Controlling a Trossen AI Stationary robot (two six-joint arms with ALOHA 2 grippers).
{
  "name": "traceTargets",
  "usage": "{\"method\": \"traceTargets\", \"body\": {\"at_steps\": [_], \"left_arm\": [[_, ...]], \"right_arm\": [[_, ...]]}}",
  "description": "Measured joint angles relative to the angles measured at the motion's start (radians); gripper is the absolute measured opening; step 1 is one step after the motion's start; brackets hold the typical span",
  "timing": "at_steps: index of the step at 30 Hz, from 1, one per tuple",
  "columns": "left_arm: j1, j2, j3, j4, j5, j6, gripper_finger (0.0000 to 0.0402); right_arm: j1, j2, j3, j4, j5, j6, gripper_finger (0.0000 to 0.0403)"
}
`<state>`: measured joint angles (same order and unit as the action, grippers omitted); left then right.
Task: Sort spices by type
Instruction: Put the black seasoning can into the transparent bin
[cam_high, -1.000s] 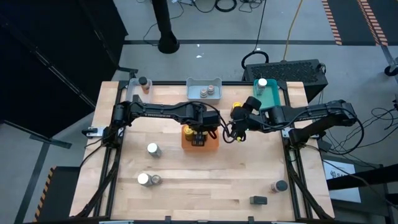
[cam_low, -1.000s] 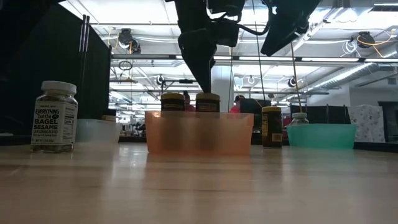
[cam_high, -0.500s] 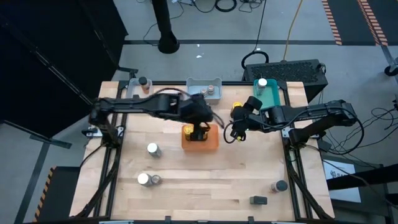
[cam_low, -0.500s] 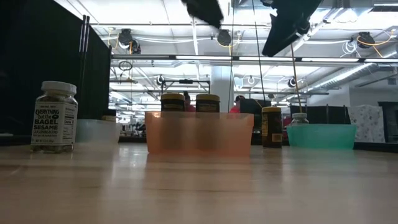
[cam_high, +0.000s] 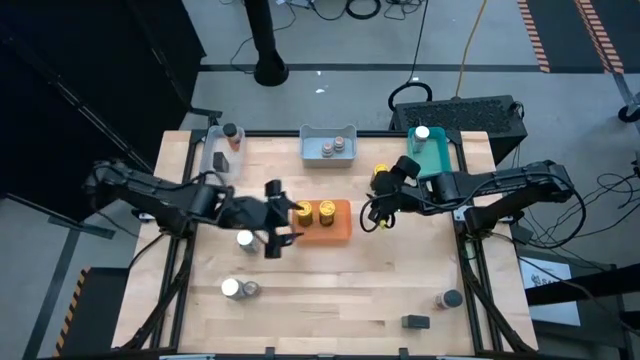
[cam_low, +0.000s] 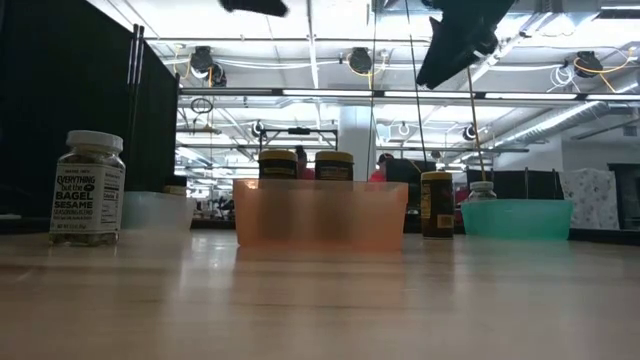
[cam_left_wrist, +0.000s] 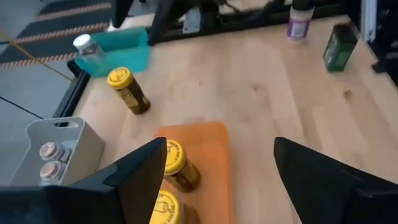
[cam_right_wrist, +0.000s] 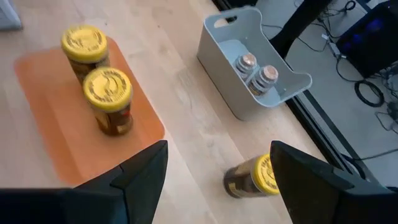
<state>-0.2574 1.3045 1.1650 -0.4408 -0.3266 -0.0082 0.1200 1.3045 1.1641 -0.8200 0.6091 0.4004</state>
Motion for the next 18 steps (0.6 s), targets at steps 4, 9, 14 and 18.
{"method": "traceTargets", "body": {"at_steps": [4, 9, 14, 18], "left_arm": [[-0.069, -0.076, -0.070, 0.003, -0.056, -0.091, 0.0302], [-0.138, -0.129, -0.105, -0.101, -0.129, -0.225, 0.0302], [-0.164, -0.144, -0.110, -0.365, -0.321, -0.424, 0.0302], [-0.163, -0.147, -0.111, -0.483, -0.338, -0.517, 0.0302]], "right_arm": [[0.010, 0.000, 0.000, 0.027, -0.006, 0.007, 0.0265], [0.053, 0.001, 0.000, 0.023, -0.016, 0.016, 0.0265], [0.124, 0.001, 0.000, 0.010, -0.133, 0.008, 0.0265], [0.195, 0.008, 0.000, -0.019, -0.326, 0.067, 0.0265]]}}
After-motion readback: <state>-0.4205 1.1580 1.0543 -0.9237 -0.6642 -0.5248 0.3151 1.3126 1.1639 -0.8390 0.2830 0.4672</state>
